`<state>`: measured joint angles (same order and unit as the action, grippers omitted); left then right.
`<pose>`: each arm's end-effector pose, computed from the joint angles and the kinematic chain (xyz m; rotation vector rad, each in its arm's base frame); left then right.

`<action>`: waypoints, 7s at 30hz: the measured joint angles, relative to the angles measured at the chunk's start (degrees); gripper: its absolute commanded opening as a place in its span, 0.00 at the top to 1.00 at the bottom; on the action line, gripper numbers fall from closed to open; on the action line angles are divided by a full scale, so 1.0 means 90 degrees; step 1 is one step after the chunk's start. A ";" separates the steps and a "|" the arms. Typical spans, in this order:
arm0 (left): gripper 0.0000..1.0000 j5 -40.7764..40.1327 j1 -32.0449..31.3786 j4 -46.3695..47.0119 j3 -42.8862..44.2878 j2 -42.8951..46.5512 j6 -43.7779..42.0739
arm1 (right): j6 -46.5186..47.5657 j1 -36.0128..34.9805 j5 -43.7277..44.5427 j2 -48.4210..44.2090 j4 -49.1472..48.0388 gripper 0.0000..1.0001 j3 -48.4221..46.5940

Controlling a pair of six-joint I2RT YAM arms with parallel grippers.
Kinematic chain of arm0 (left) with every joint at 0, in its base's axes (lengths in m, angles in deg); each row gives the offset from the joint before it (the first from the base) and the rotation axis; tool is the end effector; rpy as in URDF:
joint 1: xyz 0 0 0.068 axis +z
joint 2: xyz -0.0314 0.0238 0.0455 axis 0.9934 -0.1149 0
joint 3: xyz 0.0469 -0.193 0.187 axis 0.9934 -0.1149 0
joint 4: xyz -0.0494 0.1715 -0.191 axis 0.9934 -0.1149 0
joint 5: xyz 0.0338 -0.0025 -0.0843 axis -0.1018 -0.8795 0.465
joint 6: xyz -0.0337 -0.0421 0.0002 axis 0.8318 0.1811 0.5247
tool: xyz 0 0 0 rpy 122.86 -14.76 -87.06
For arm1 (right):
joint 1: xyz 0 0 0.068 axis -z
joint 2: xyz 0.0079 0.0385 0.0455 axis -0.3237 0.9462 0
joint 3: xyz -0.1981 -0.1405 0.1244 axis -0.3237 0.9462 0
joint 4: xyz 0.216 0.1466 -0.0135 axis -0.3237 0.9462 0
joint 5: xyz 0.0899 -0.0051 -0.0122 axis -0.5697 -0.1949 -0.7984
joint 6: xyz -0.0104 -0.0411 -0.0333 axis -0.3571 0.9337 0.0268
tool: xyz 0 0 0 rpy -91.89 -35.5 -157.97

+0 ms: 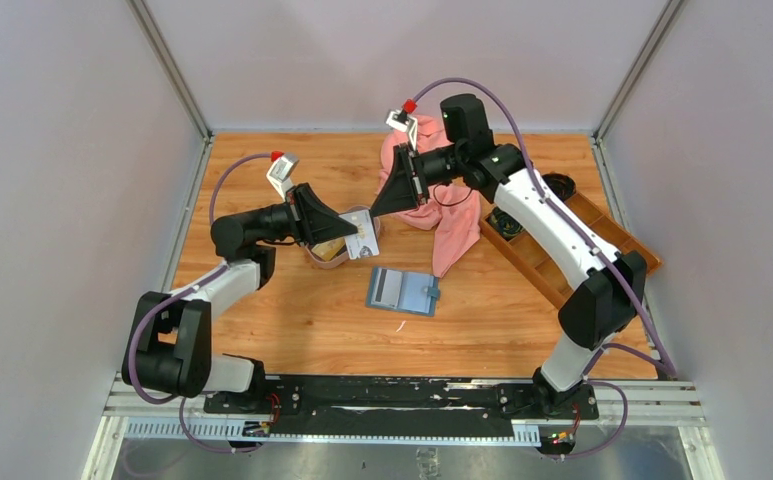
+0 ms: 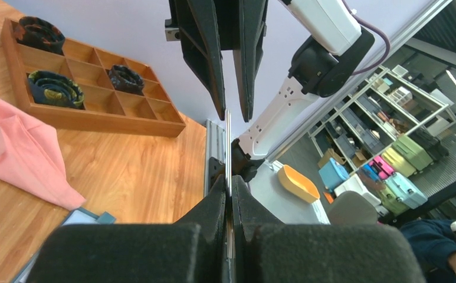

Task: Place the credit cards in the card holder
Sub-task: Place the credit card in the storage box.

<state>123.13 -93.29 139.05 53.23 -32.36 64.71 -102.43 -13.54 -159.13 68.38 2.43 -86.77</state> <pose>0.2394 -0.0754 0.3094 0.5995 1.4715 -1.7873 0.2963 0.2281 0.4119 -1.1944 1.6663 1.7160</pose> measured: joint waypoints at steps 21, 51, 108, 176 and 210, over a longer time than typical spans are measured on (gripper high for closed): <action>1.00 0.0104 0.0000 0.0000 0.0000 0.0000 0.0019 | -0.0253 0.0104 -0.0216 0.0194 -0.0214 0.87 0.0012; 1.00 0.0265 0.0002 -0.0012 0.0002 0.0282 -0.0053 | -0.1630 0.0104 -0.0821 0.0199 -0.1659 0.81 0.0622; 1.00 0.0223 0.0000 0.0005 0.0097 0.0138 -0.0032 | -0.2450 0.0102 -0.1049 0.0121 -0.2934 0.71 0.0976; 1.00 0.0729 0.0882 0.0000 0.1719 -0.3048 -0.0282 | -0.0447 0.0330 -0.0311 0.3349 -0.0636 0.90 -0.2244; 1.00 0.0578 0.1294 0.0087 0.2057 -0.4061 -0.0767 | -0.0590 0.1010 -0.0602 0.3274 -0.1897 0.53 -0.1596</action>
<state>128.33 -81.64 139.84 71.75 -68.90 57.80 -107.74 -4.44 -164.55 97.84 -14.64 -101.13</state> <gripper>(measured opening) 0.018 0.477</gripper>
